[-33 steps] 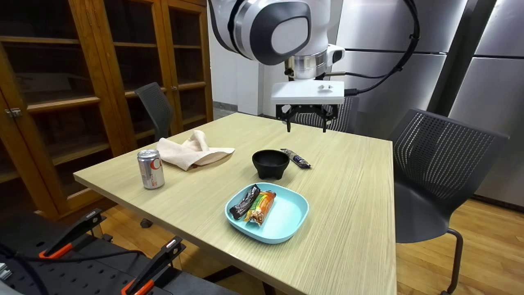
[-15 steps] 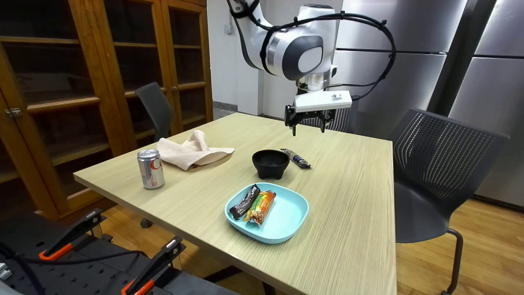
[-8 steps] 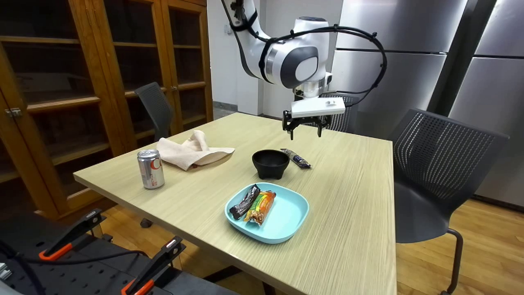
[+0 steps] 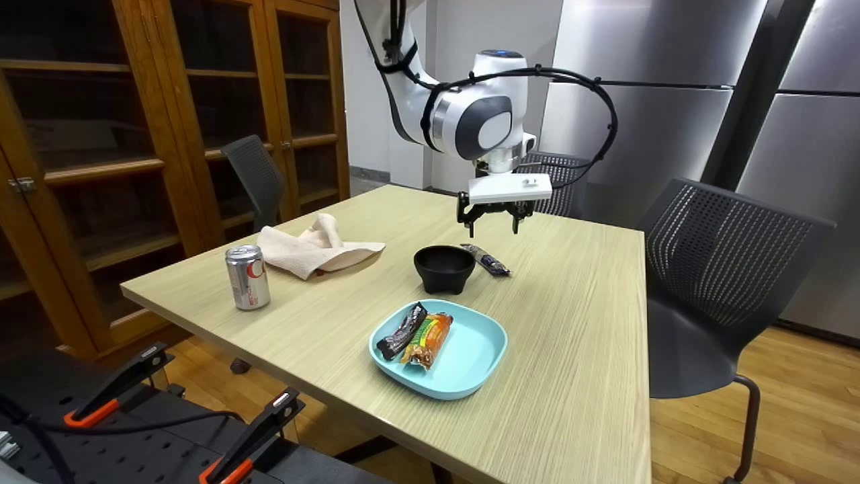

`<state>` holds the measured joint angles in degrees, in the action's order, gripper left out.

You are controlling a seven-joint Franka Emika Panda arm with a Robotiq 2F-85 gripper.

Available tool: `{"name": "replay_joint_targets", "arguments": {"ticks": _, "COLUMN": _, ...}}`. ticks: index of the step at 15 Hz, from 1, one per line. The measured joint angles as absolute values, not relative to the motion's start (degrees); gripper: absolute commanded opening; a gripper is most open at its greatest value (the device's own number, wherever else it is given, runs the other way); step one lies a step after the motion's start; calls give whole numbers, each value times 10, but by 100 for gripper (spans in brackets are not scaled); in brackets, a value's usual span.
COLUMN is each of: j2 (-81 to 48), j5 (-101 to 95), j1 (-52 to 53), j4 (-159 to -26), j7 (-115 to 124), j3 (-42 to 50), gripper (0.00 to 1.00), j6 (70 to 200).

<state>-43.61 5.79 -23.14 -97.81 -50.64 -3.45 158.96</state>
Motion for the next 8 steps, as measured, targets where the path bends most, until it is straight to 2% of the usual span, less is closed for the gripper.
{"name": "replay_joint_targets", "arguments": {"ticks": 8, "j2": -477, "j5": 37, "j1": -217, "j4": -937, "j7": -466, "j3": -22, "gripper": 100, "j6": 1589}}
